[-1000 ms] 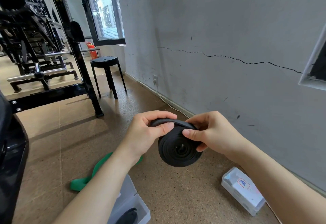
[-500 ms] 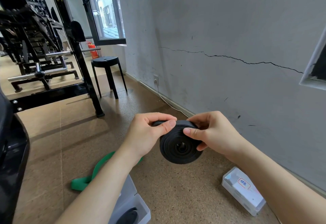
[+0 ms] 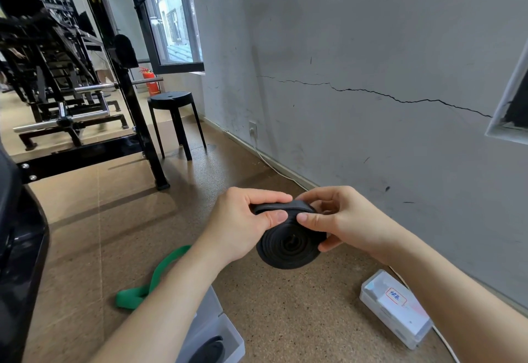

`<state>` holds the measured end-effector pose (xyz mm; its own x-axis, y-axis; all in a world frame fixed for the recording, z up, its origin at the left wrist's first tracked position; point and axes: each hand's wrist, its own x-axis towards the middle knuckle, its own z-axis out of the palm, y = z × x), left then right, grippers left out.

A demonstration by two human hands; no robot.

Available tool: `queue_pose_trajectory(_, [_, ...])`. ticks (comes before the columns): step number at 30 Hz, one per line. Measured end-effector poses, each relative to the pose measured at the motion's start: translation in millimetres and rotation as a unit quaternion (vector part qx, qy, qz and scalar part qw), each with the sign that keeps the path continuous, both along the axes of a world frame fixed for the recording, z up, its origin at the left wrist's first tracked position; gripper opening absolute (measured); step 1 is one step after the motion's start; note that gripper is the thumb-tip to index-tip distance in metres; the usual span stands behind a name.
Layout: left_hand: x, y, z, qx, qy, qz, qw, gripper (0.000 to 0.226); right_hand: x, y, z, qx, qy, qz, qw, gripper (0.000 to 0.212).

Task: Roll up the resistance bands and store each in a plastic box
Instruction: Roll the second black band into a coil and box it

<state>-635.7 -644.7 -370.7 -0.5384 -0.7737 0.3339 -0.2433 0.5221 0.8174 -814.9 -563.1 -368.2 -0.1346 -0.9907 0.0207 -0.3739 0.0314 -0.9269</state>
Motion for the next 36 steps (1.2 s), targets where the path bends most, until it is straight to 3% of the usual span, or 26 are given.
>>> queue_pose_trajectory(4, [-3,3,-1,-0.012,-0.025,-0.009,1.0,0.029,3,-2,-4,-0.017,0.107,0.008,0.994,0.017])
queue_pose_trajectory(9, [-6,1,-1,-0.023,-0.002,-0.031,0.999,0.021,-1,-3,-4,-0.038,0.156,-0.025,0.987,0.012])
queue_pose_trajectory(19, [-5,1,3,0.064,0.129,-0.003,0.99,0.012,6,-2,1,-0.043,0.094,-0.027,0.994,0.017])
queue_pose_trajectory(25, [2,-4,0,0.059,0.12,-0.019,0.991,0.015,7,-4,1,-0.037,0.072,-0.035,0.996,0.019])
queue_pose_trajectory(30, [4,2,4,0.056,0.049,-0.066,0.995,0.047,5,-4,1,-0.048,-0.04,-0.066,0.996,0.018])
queue_pose_trajectory(36, [2,3,10,0.066,0.067,-0.043,0.995,0.053,6,-2,3,-0.028,-0.09,-0.044,0.995,0.014])
